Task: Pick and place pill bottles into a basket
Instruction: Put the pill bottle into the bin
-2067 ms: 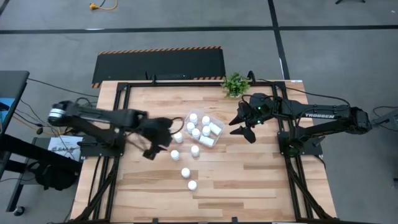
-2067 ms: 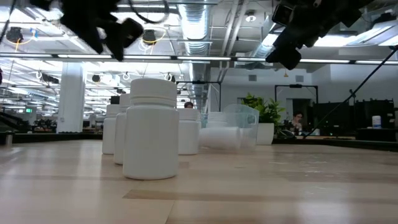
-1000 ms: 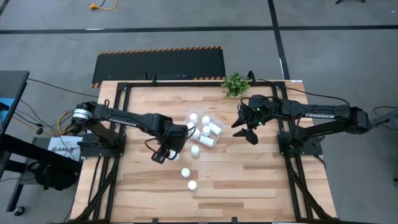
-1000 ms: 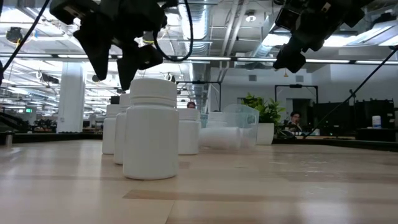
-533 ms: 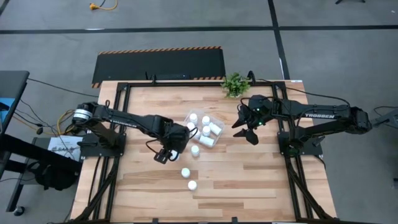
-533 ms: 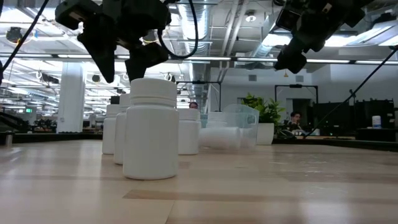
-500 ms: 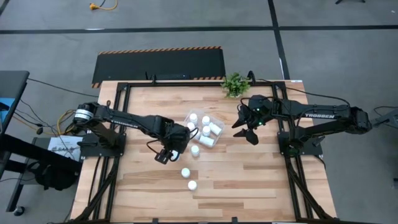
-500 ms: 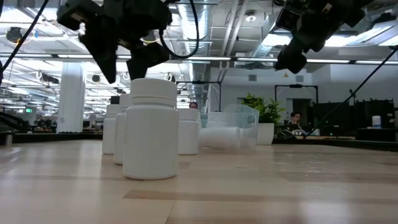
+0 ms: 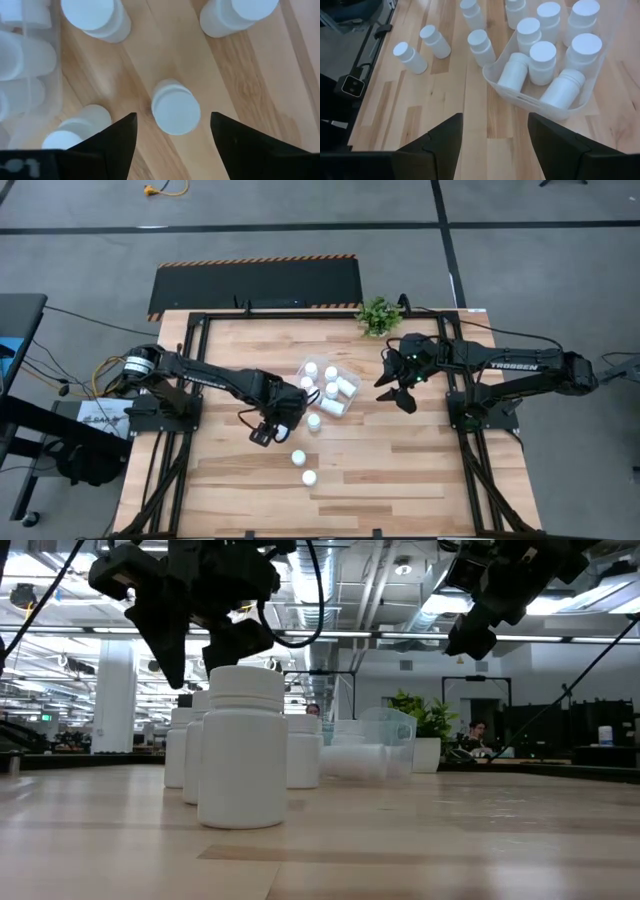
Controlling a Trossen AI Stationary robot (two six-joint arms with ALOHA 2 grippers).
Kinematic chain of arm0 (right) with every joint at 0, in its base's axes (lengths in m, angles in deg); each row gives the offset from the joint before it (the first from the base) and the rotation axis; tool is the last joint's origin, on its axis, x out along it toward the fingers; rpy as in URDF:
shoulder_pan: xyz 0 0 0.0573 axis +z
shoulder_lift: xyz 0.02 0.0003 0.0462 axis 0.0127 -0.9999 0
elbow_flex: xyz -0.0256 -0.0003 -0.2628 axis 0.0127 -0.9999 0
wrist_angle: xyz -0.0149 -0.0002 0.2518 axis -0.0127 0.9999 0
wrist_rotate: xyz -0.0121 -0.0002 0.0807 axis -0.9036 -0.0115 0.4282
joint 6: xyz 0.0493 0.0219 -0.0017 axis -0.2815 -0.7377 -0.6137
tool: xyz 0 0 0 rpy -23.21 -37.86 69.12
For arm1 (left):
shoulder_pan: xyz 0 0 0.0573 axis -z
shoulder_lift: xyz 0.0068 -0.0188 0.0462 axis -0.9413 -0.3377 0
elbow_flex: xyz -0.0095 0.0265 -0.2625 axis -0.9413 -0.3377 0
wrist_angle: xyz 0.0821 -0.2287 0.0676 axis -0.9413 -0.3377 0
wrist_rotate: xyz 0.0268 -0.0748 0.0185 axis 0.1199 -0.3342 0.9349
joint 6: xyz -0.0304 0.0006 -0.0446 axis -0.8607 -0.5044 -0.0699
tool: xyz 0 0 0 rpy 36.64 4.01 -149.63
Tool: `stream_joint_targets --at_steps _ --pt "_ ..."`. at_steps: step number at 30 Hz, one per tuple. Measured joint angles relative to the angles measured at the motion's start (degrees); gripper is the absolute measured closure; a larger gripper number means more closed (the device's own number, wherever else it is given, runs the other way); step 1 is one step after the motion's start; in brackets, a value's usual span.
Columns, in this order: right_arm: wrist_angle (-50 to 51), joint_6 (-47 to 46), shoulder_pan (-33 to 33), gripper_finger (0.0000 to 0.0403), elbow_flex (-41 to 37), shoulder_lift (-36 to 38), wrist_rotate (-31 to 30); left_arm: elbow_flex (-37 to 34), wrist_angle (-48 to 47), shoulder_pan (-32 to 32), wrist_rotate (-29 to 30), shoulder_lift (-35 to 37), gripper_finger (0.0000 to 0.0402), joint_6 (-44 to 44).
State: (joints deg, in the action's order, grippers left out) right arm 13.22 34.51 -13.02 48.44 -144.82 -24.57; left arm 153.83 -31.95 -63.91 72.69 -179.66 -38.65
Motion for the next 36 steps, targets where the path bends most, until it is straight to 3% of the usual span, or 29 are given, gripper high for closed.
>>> stream_joint_targets --at_steps 7,19,36 --pt "0.1 0.6 0.4 0.0184 0.0 0.0 0.0 -2.4 2.4 0.6 -1.8 0.0 0.0161 -1.6" --pt "-1.2 11.8 6.5 0.0184 0.0 0.0 4.4 -2.9 3.2 0.8 -1.8 0.0 0.0161 -2.1" --pt "-1.4 12.0 7.5 0.0184 0.0 0.0 4.0 -3.6 3.3 0.8 -1.8 0.0 0.0161 -2.7"
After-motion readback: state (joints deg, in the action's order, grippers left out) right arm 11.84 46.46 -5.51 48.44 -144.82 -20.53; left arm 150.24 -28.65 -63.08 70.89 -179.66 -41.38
